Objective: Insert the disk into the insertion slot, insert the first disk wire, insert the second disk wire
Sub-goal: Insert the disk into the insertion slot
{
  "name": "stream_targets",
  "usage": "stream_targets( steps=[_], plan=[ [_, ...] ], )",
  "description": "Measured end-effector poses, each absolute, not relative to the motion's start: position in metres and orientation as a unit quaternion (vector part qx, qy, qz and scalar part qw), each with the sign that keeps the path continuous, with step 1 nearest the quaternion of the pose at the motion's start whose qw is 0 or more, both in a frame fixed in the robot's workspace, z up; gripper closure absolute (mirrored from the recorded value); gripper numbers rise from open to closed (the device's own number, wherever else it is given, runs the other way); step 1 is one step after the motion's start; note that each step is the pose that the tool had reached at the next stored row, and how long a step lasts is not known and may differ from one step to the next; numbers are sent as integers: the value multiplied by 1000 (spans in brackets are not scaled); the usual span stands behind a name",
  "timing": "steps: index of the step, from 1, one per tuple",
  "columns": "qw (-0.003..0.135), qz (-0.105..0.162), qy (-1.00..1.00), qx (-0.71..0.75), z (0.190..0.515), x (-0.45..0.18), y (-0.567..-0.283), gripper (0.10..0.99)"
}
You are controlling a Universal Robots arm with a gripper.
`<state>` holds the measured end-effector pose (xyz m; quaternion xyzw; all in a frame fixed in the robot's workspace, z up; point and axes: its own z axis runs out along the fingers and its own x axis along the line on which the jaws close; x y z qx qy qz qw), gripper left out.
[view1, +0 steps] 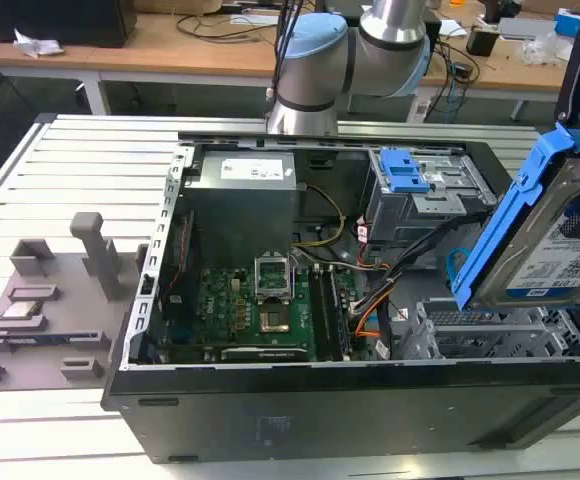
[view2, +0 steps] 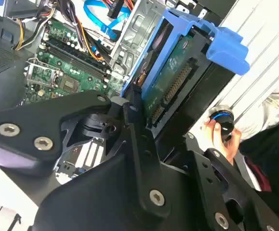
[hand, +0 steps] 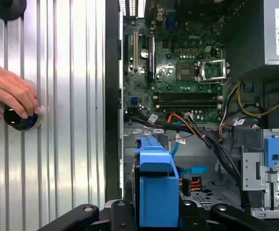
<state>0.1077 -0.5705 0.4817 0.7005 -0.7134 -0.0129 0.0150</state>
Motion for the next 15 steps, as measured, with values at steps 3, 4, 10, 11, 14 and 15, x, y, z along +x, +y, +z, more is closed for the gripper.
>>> stream_targets(
  steps=[3, 4, 10, 11, 14, 15],
  plan=[
    [15, -13, -713, 701, 466, 108, -570, 725],
    [15, -13, -713, 701, 462, 108, -570, 725],
    [13, -15, -713, 701, 453, 108, -568, 725],
    [13, -15, -713, 701, 451, 108, -566, 725],
    [13, -16, -713, 701, 444, 108, -564, 725],
    [13, -15, -713, 701, 443, 108, -563, 725]
  ],
)
